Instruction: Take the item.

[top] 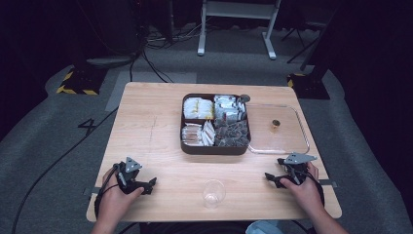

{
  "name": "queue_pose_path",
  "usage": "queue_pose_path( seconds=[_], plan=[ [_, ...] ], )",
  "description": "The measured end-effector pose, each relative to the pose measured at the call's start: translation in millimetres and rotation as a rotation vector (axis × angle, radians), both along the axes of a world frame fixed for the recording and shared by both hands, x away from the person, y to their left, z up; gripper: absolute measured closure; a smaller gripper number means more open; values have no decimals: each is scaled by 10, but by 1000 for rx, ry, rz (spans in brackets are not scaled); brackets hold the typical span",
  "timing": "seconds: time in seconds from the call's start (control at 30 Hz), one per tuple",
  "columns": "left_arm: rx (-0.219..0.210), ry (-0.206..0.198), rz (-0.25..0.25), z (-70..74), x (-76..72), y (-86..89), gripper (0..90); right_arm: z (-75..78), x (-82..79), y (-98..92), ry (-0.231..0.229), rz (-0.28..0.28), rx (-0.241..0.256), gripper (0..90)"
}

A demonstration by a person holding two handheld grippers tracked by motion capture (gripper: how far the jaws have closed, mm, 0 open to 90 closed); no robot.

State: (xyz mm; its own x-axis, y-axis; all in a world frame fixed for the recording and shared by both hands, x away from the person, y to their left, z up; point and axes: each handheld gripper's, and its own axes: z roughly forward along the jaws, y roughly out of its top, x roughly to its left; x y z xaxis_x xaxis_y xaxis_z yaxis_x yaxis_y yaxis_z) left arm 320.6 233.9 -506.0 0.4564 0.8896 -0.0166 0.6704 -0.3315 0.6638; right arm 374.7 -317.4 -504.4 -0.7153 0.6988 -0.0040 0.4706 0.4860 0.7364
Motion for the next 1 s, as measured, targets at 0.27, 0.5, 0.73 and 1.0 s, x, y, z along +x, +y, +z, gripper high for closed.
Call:
queue_pose_path(
  seconds=[0.27,0.5,0.73,1.0],
  plan=[
    [4,-29,15,64,-16,-70,265,-1,-2,-1,-1,1,1,151],
    [-13,-6,-8,233,-18,-185,306,0,-2,-2,0,2,2,152],
    [-13,-39,-83,562,-58,-424,285,-1,-1,-3,0,3,1,152],
    [-61,-57,-82,790,-4,-560,318,-1,-1,-3,0,3,1,152]
  ],
)
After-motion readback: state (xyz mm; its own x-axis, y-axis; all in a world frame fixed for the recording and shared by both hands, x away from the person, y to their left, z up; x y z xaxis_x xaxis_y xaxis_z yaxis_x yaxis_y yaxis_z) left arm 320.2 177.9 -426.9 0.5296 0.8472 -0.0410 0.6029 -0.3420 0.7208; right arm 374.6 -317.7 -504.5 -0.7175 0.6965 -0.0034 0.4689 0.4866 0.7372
